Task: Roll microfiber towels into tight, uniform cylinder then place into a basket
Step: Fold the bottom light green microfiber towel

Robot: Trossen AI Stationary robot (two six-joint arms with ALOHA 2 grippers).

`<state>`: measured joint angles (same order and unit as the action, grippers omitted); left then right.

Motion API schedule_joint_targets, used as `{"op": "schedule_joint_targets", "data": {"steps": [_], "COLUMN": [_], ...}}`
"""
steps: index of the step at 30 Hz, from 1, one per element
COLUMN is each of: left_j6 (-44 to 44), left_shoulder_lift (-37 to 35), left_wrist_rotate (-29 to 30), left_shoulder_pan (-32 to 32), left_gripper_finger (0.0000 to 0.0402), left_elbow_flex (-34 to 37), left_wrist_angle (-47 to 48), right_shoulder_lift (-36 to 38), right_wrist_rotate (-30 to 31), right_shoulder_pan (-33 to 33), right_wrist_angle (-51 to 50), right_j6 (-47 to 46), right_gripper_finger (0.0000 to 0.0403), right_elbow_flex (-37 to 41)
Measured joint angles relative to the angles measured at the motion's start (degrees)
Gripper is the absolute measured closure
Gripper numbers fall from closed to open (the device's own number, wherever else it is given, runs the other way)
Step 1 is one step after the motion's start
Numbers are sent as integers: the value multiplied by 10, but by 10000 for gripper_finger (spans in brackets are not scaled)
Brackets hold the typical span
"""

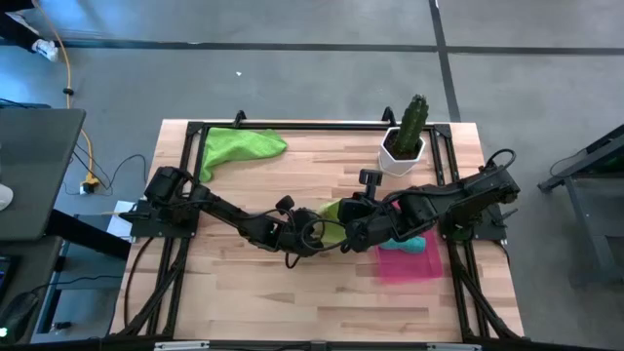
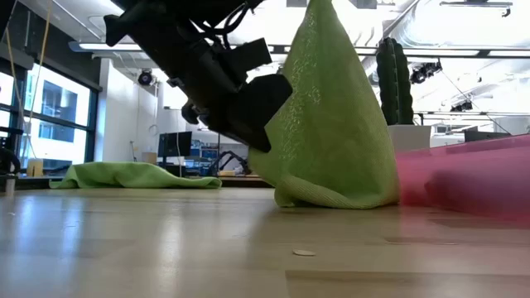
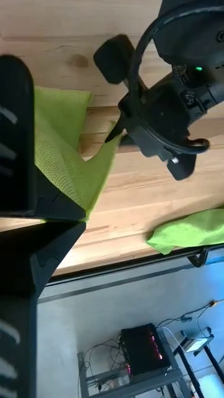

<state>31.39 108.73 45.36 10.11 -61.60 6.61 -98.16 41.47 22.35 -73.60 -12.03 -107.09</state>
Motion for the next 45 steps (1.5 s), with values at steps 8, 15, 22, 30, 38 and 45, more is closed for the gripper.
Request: {"op": "schedule_joint_targets", "data": {"steps": [8, 15, 22, 30, 38, 45], "left_j6": [-16, -61, -126, -59, -184, -225], "left_shoulder_lift": [-76, -213, -323, -370, -368, -368], "left_wrist_rotate": [5, 86, 187, 194, 288, 306], "left_shoulder_pan": [49, 103, 129, 113, 16, -74], "left_gripper_finger": [397, 400, 401, 401, 401, 401], "left_elbow_flex": [0, 0, 0, 0, 0, -42], "left_wrist_angle": [89, 223, 383, 500, 505, 503], "right_shoulder_lift": [0, 0, 16, 105, 175, 208], "right_wrist_rotate": [5, 49, -5, -75, -23, -21], "right_shoulder_pan": [0, -8, -43, -105, -178, -246], "right_wrist_angle": [-2, 111, 330, 604, 613, 673], "right_j6": [-10, 95, 195, 254, 417, 471], "right_gripper_finger": [403, 403, 403, 403, 403, 403], "right_elbow_flex": [3, 64, 173, 348, 388, 381]}}
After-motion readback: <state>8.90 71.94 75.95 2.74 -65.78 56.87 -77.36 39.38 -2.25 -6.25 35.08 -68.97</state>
